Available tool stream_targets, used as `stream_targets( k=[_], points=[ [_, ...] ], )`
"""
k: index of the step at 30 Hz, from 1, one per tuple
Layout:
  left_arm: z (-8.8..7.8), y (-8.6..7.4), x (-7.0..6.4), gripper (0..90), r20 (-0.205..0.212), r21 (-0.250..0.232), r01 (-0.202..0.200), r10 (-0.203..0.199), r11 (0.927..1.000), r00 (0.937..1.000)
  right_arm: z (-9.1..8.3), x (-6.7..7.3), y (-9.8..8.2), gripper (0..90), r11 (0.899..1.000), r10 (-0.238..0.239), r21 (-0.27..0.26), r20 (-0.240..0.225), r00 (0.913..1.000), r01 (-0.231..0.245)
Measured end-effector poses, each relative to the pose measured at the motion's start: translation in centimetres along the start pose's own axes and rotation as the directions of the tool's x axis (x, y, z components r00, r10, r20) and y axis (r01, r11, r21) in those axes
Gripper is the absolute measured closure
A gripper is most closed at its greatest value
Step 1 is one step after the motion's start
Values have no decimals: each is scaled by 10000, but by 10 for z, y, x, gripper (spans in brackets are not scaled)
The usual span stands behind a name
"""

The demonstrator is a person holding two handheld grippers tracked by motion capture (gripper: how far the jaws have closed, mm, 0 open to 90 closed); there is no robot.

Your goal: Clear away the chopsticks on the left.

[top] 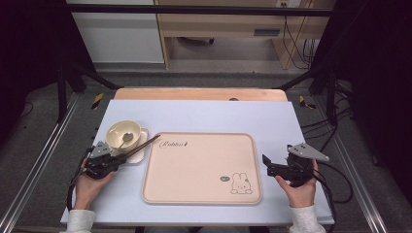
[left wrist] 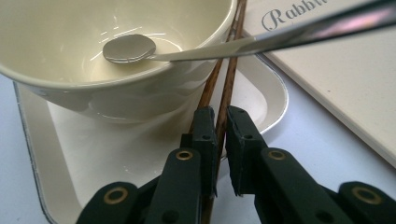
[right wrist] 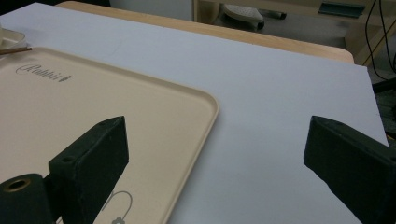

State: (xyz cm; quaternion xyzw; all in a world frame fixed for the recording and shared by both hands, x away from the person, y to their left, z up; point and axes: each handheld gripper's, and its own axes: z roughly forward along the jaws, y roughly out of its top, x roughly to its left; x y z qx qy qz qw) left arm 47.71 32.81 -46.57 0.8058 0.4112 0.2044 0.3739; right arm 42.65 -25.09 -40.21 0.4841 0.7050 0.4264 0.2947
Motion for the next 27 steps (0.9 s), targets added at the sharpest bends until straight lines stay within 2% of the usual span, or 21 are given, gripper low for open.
stream_targets(
  k=[4, 15, 23, 27],
  points=[
    [0, 1, -2, 848, 179, -41, -125, 126, 9999, 9998, 0, -1, 0, 65, 10000, -6, 4, -19, 10000, 6],
    [-4, 2, -8, 853, 267, -142, -215, 218, 9997, 9994, -2, -1, 1, 54, 10000, 74, 2, -18, 10000, -74],
    [-10, 6, -16, 853, 182, -431, -202, 210, 9989, 9996, -3, -2, 1, 36, 9999, 132, -54, -24, 9999, -132],
    [-16, 9, -26, 853, 35, -630, -102, 104, 9980, 9999, -4, -3, 1, 31, 9999, 132, -53, 1, 9999, -132]
  ],
)
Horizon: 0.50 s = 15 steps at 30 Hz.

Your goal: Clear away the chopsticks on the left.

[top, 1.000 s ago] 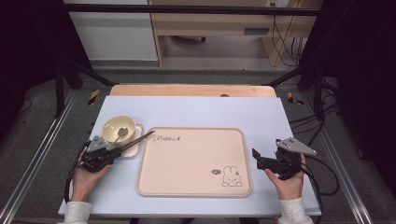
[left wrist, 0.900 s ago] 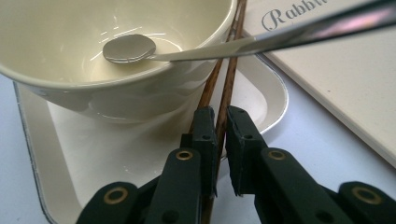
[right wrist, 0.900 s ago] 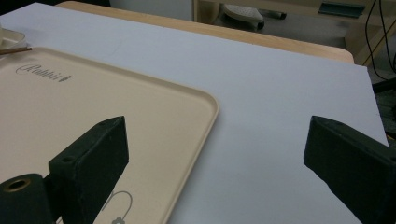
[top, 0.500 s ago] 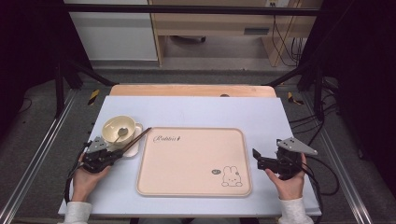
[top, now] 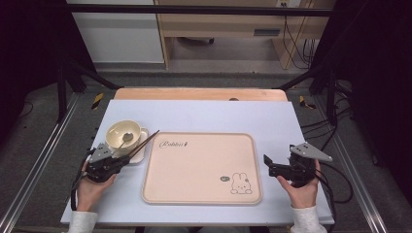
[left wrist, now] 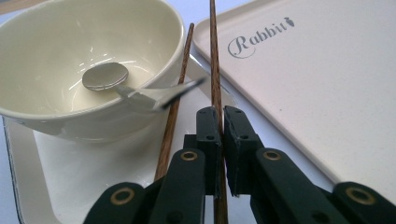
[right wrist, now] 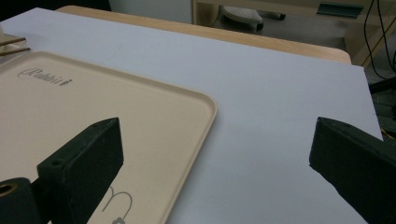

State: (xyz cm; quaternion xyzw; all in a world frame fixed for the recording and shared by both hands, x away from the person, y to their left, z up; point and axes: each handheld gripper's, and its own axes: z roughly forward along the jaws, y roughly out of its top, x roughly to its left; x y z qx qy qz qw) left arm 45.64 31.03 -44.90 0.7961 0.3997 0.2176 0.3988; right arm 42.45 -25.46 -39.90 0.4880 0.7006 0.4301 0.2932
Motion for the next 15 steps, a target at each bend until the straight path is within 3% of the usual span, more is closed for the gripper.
stream_targets(
  k=[15],
  points=[
    [-11, 9, -32, 852, -686, -476, 198, -231, 9987, 9974, -2, 0, 0, 30, 10000, 16, -30, -6, 10000, -16]
  ],
)
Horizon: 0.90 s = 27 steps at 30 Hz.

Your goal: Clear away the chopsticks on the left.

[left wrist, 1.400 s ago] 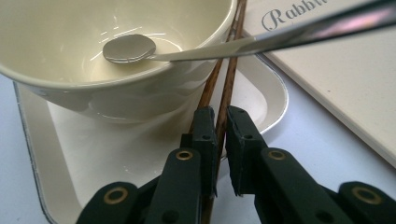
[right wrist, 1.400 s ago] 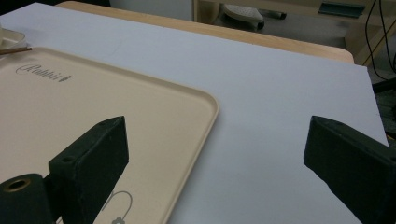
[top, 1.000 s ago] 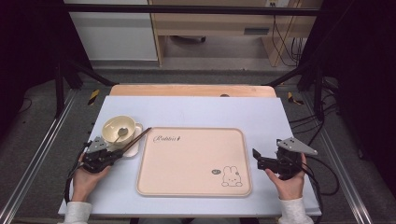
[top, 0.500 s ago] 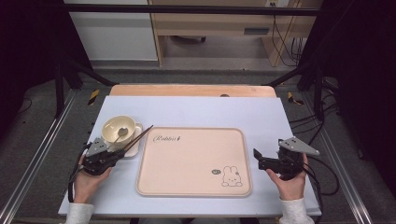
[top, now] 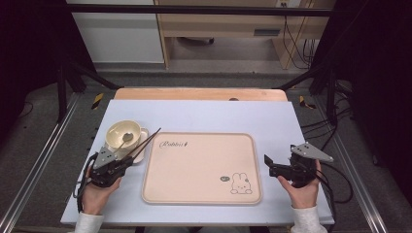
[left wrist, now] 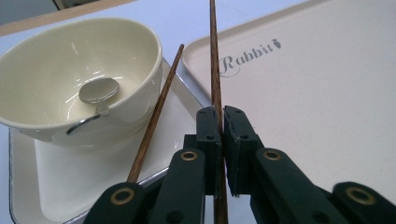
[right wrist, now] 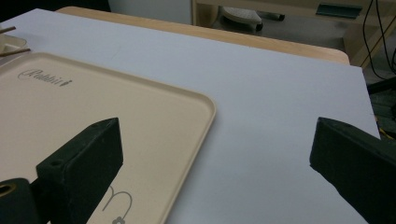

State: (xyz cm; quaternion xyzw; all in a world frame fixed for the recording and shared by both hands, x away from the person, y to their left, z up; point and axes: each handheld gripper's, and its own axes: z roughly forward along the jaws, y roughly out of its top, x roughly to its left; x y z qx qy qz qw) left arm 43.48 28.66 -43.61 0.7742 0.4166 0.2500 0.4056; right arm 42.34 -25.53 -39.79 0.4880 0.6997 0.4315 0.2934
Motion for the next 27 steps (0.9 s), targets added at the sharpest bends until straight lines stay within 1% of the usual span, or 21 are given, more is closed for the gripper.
stream_targets(
  k=[2, 3, 6, 7, 9, 11, 12, 13, 14, 16, 17, 18, 19, 20, 22, 23, 24, 26, 27],
  points=[
    [-2, 2, -4, 853, -55, -223, 162, -163, 9996, 9999, 0, 0, 0, 29, 10000, -12, -3, 0, 10000, 12],
    [-4, 3, -8, 853, -156, -334, 228, -233, 9992, 9996, 0, 0, 0, 29, 10000, -6, 0, -9, 10000, 6],
    [-6, 5, -11, 852, -203, -464, 361, -371, 9983, 9991, 0, 1, 0, 28, 10000, 10, 6, -15, 10000, -10],
    [-7, 6, -15, 853, -234, -564, 445, -459, 9974, 9987, 0, 0, 0, 28, 10000, -42, -3, 9, 10000, 42],
    [-8, 7, -17, 853, -260, -570, 469, -485, 9973, 9985, 0, 1, 0, 28, 10000, -3, 8, -11, 10000, 3],
    [-8, 9, -21, 852, -298, -676, 556, -577, 9962, 9979, 0, 1, 0, 27, 10000, 17, -7, -8, 10000, -17],
    [-9, 9, -23, 852, -321, -703, 535, -559, 9961, 9979, 0, 1, 0, 27, 10000, 18, -23, -14, 10000, -18],
    [-10, 10, -25, 852, -363, -722, 532, -560, 9960, 9978, 0, 1, 0, 27, 10000, 8, -29, -14, 10000, -8],
    [-10, 12, -30, 852, -442, -815, 613, -651, 9948, 9969, 0, 0, 0, 27, 10000, -10, -41, 1, 10000, 10],
    [-10, 12, -32, 852, -468, -856, 654, -696, 9942, 9965, 0, 0, 0, 28, 10000, -13, -30, 1, 10000, 13],
    [-11, 14, -37, 852, -615, -923, 675, -733, 9934, 9954, 0, 1, 0, 27, 10000, 24, -15, -11, 10000, -24],
    [-11, 14, -37, 853, -615, -923, 675, -733, 9934, 9954, 0, 1, 0, 27, 10000, 24, -15, -11, 10000, -24],
    [-10, 15, -42, 853, -727, -1016, 800, -877, 9916, 9935, 0, 1, 0, 27, 10000, 7, -3, -15, 10000, -7],
    [-10, 15, -42, 852, -727, -1016, 800, -877, 9916, 9935, 0, 1, 0, 27, 10000, 7, -3, -15, 10000, -7],
    [-10, 16, -45, 852, -829, -1076, 877, -969, 9903, 9918, 0, 1, 0, 27, 10000, 22, 3, -18, 10000, -22],
    [-9, 17, -48, 852, -929, -1091, 955, -1058, 9894, 9900, 0, 2, 0, 28, 10000, 22, -22, -32, 10000, -23],
    [-9, 17, -48, 852, -929, -1091, 955, -1058, 9894, 9900, 0, 2, 0, 28, 10000, -2, -34, -31, 10000, 2],
    [-8, 19, -51, 852, -1019, -1150, 1099, -1217, 9873, 9873, -1, 2, 0, 28, 10000, -4, -45, -34, 10000, 4],
    [-7, 21, -53, 852, -1142, -1171, 1130, -1264, 9867, 9854, -1, 2, 0, 27, 10000, -10, -60, -37, 10000, 9]
  ],
)
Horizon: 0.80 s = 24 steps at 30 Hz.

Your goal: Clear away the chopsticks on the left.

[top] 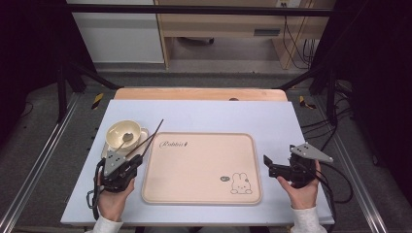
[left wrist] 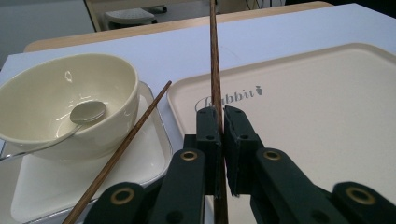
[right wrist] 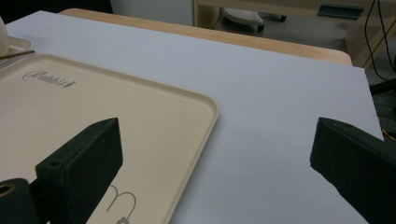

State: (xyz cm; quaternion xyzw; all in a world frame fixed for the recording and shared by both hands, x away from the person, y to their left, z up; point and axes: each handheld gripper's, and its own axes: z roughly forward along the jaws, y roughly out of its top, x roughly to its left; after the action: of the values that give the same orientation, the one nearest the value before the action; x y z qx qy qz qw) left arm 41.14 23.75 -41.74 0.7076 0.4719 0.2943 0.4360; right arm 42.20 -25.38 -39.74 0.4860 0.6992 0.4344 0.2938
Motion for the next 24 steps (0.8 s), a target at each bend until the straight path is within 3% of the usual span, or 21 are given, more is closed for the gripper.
stream_targets(
  k=[14, 24],
  points=[
    [3, 5, -21, 852, -337, -405, 922, -936, 9949, 9950, 0, 2, 1, 28, 10000, 19, -10, -90, 10000, -19],
    [13, -11, -32, 852, -986, -472, 1677, -1716, 9847, 9802, 2, 3, 0, 28, 10000, -66, 40, -88, 9999, 66]
  ],
)
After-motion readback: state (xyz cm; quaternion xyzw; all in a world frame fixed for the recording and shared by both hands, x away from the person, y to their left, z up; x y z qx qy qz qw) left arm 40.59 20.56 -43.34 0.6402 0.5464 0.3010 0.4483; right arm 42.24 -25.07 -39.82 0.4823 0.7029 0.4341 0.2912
